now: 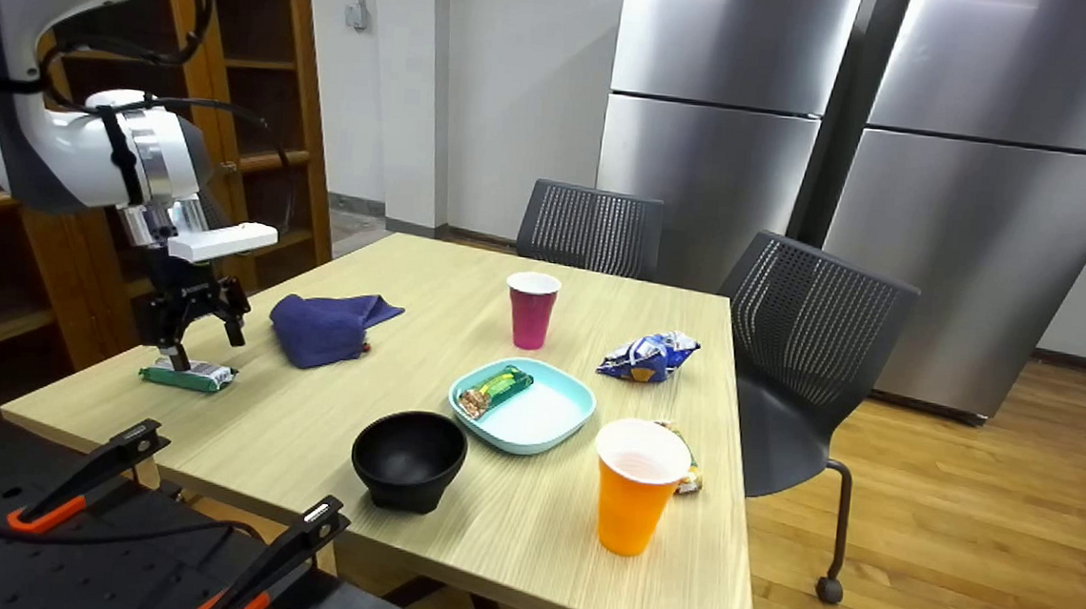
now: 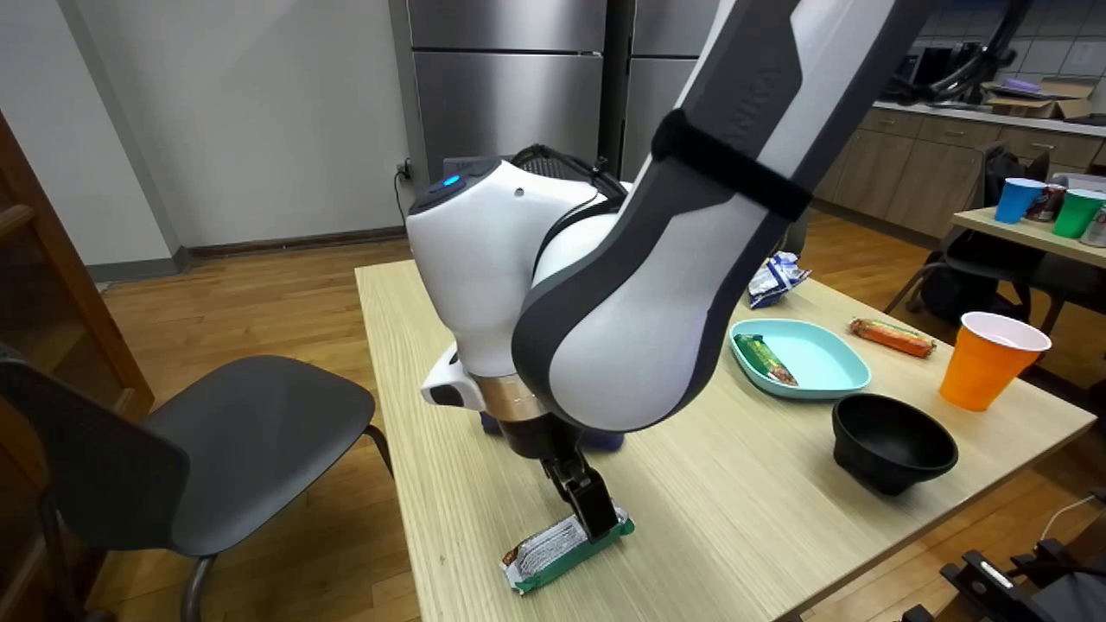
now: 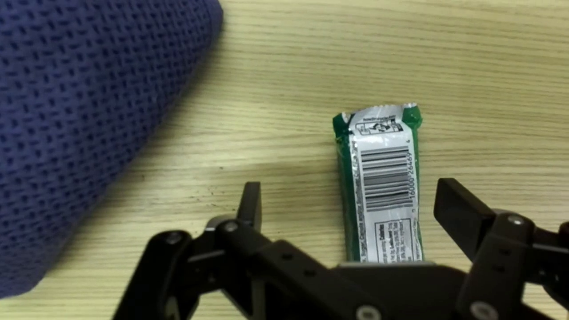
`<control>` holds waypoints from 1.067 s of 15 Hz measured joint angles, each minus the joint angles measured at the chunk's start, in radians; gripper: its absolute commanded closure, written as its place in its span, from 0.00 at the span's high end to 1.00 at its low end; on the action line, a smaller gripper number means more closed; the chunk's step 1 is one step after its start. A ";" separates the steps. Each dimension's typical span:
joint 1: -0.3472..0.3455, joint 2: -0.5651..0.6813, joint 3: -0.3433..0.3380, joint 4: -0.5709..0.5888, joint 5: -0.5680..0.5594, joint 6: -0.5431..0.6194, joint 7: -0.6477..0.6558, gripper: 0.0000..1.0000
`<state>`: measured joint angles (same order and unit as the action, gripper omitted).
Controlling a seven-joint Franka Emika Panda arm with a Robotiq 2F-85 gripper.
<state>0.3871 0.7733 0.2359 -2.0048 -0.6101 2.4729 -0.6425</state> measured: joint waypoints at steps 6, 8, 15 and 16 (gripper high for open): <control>-0.086 0.020 0.061 -0.001 0.028 0.018 -0.211 1.00; -0.107 0.025 0.066 0.000 0.041 0.018 -0.255 1.00; -0.099 0.028 0.062 0.000 0.041 0.018 -0.255 1.00; -0.099 0.028 0.062 0.000 0.041 0.018 -0.255 1.00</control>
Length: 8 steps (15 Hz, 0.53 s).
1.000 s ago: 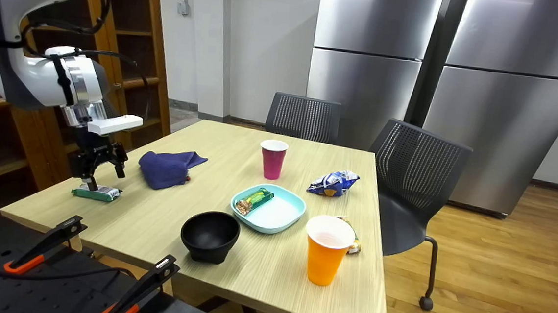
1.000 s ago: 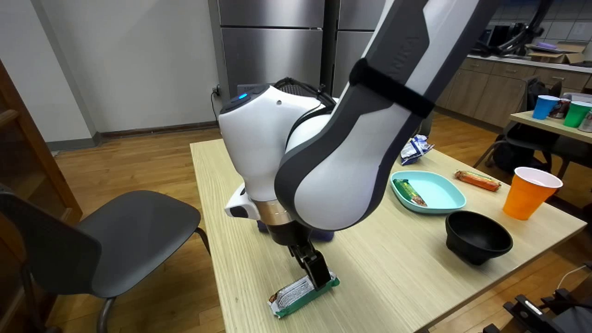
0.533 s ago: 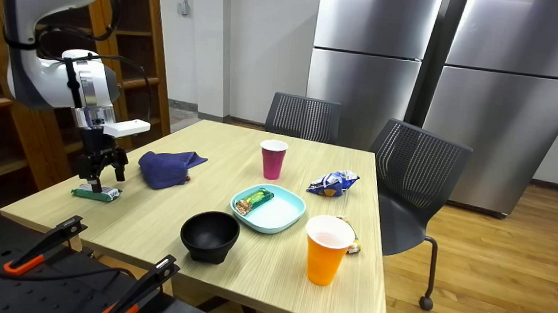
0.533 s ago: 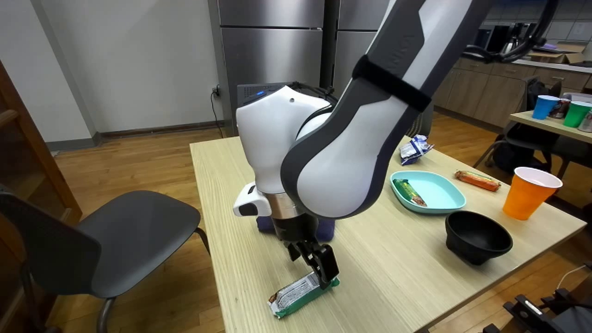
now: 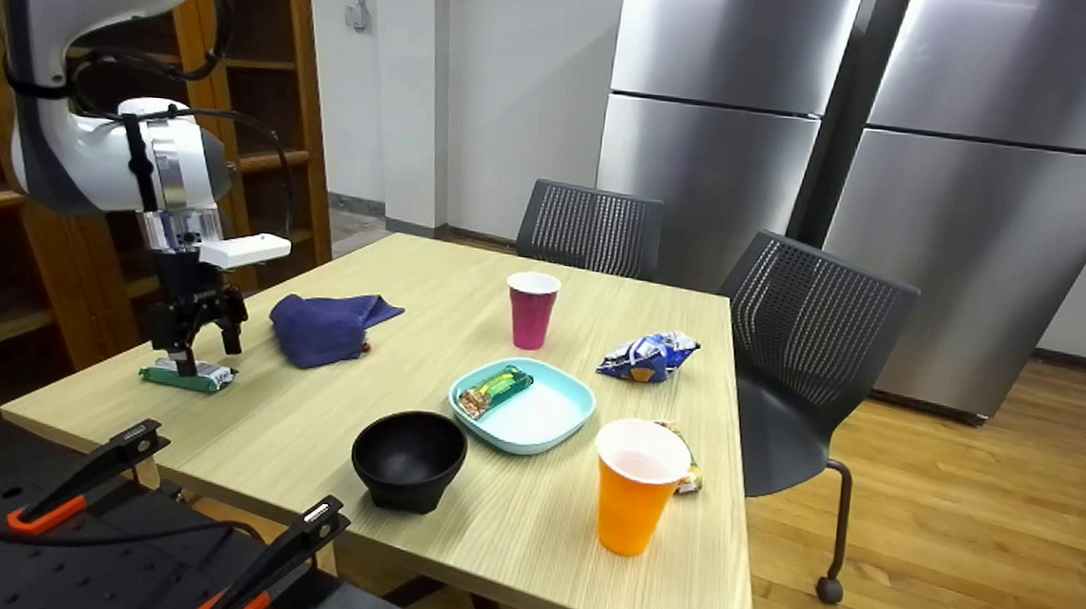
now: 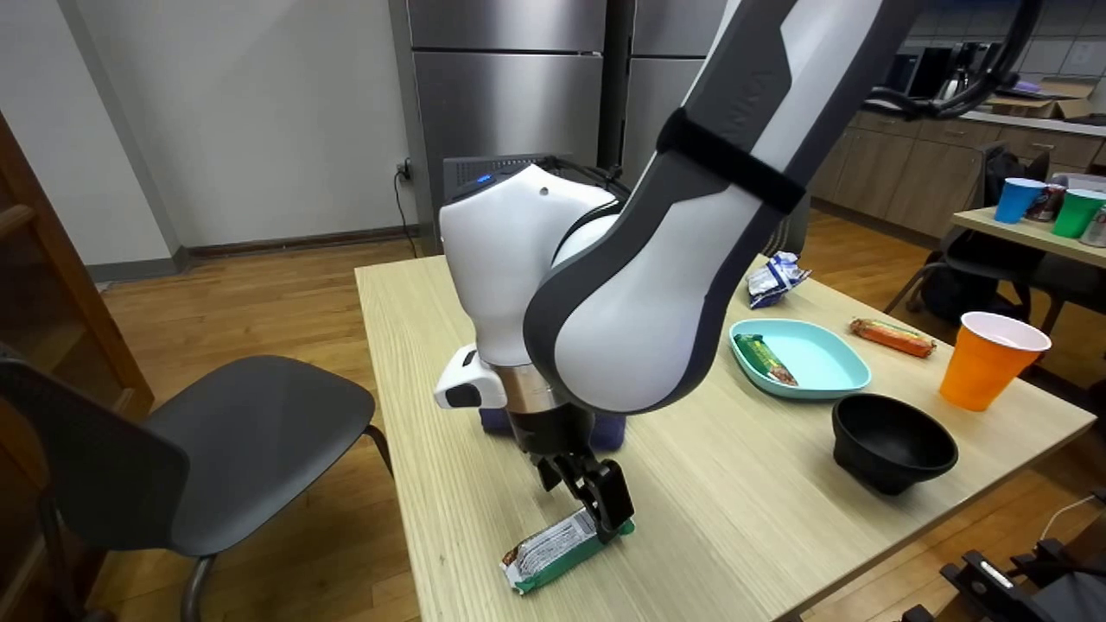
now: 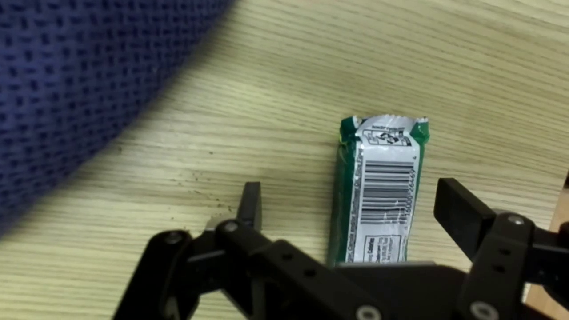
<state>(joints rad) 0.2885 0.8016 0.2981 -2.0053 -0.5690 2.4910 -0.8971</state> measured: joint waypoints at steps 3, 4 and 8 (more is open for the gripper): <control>0.000 0.000 0.000 0.000 0.000 0.000 0.000 1.00; 0.000 0.002 -0.001 0.000 0.000 0.000 0.000 1.00; 0.003 0.006 -0.001 -0.007 -0.001 0.029 0.000 1.00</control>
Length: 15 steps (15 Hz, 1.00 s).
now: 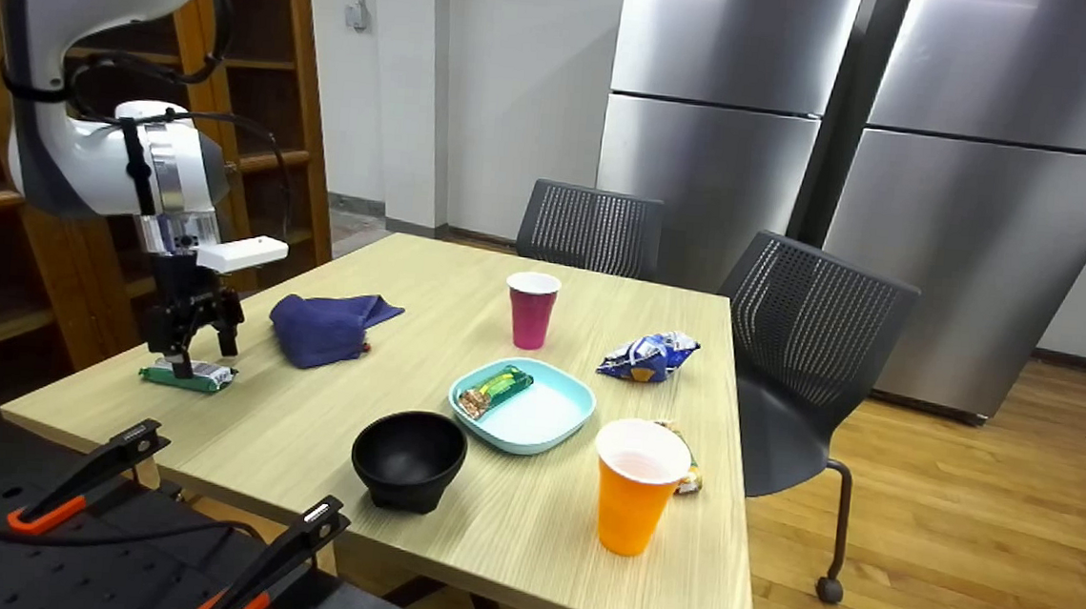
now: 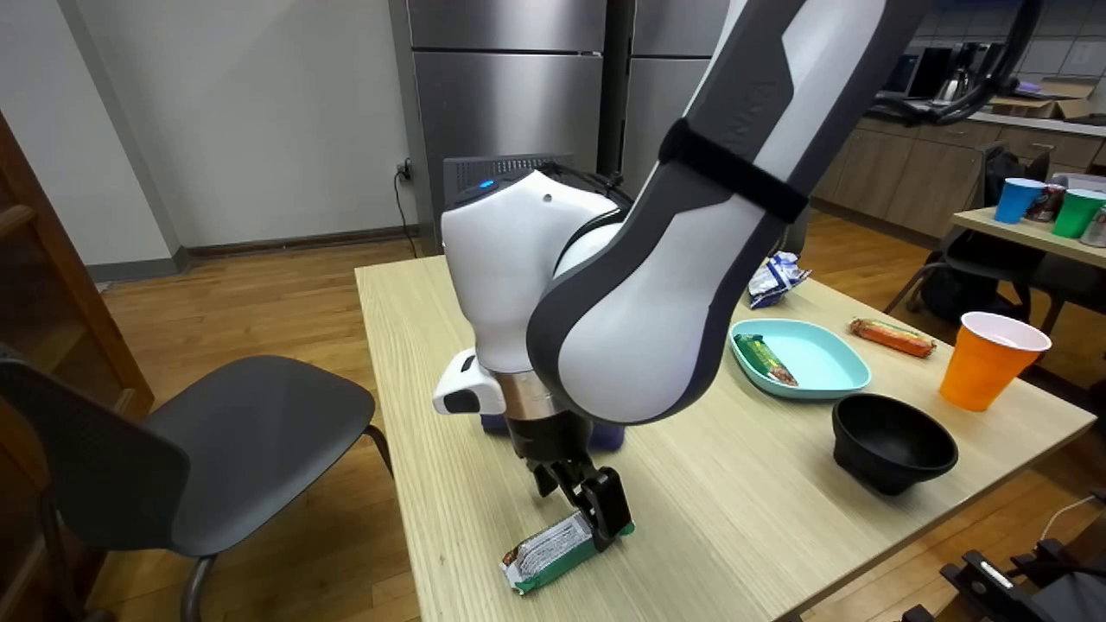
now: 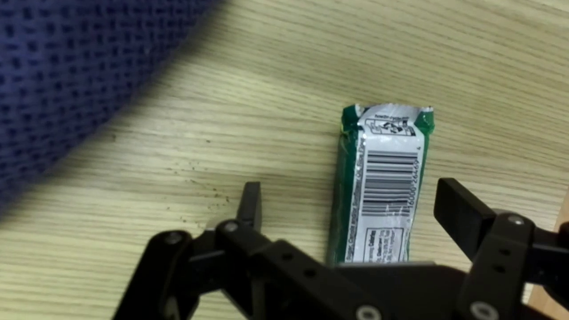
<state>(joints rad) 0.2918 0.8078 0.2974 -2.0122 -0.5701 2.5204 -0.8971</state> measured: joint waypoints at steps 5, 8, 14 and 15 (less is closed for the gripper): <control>0.010 -0.003 -0.001 -0.033 -0.017 0.084 0.000 1.00; 0.022 -0.009 -0.009 -0.069 -0.033 0.133 0.001 1.00; 0.035 -0.042 -0.028 -0.125 -0.055 0.184 0.010 0.75; 0.035 -0.049 -0.030 -0.131 -0.055 0.186 0.010 0.74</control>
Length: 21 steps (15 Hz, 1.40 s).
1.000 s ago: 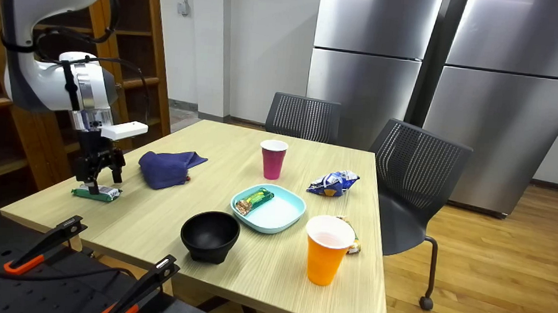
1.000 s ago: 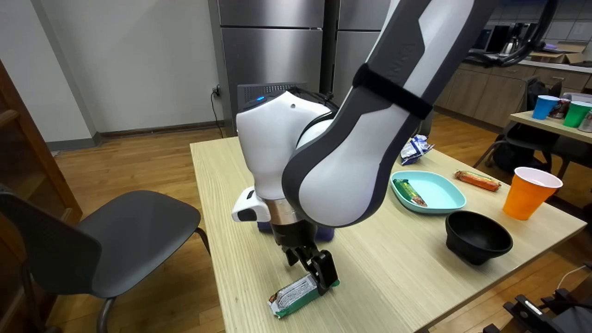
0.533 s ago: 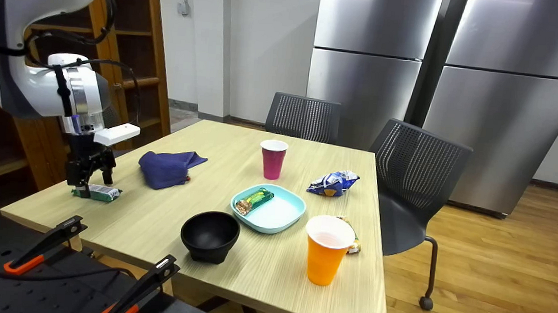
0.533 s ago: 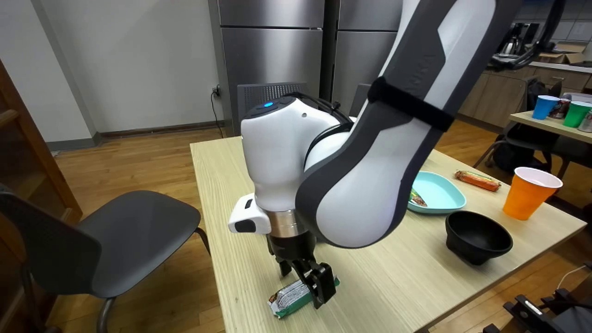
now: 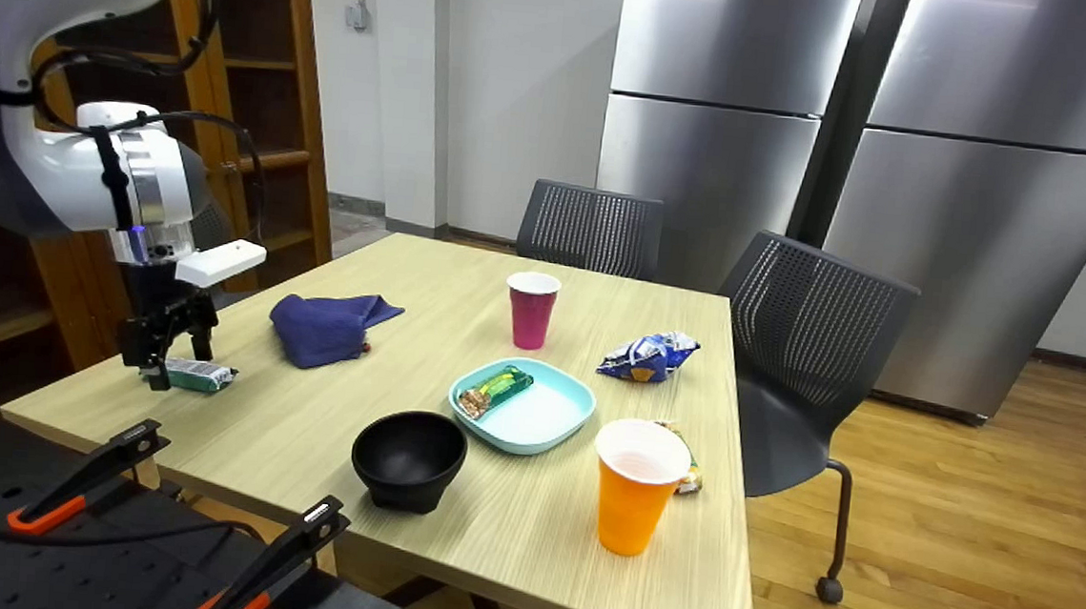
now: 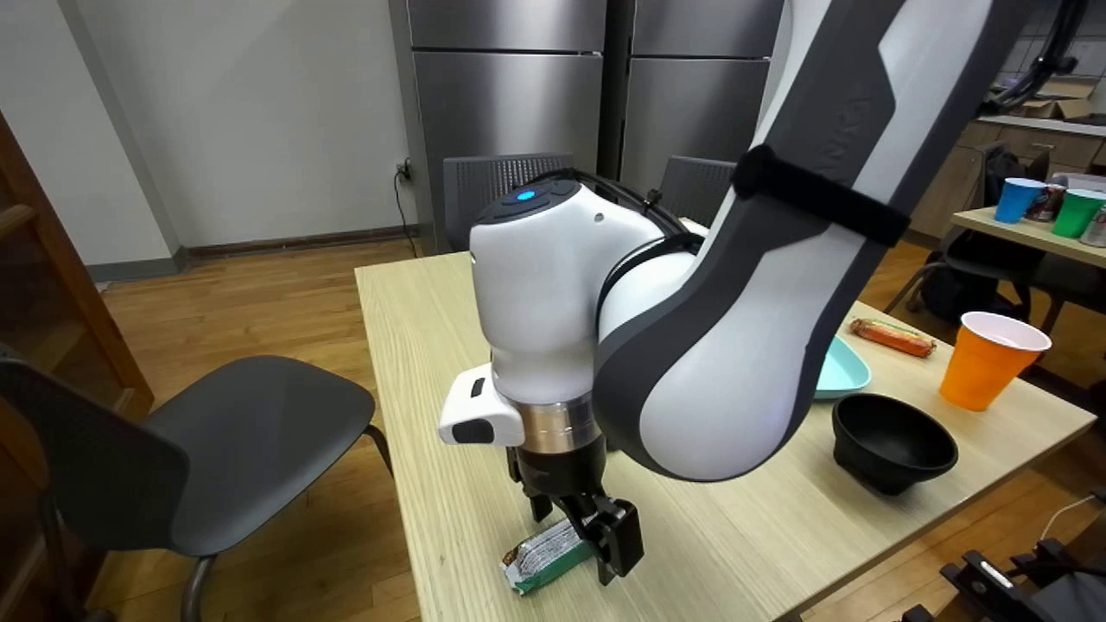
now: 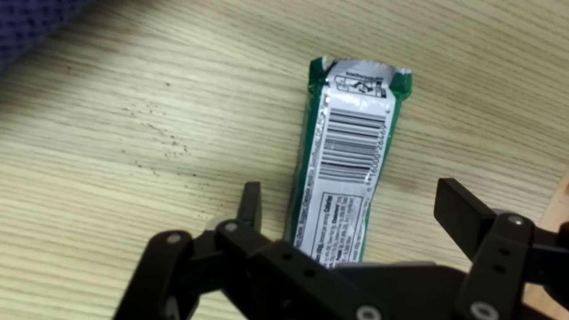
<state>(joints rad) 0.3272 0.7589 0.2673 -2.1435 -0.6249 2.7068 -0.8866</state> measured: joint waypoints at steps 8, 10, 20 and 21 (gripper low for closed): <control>0.000 -0.011 -0.010 -0.007 0.000 0.002 0.000 0.12; 0.000 -0.013 -0.010 -0.007 0.001 0.002 0.005 0.11; -0.014 -0.119 -0.012 -0.046 0.088 -0.001 0.142 0.11; -0.019 -0.144 -0.013 -0.059 0.099 -0.001 0.160 0.11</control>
<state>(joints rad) 0.3082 0.6151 0.2538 -2.2026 -0.5255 2.7057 -0.7264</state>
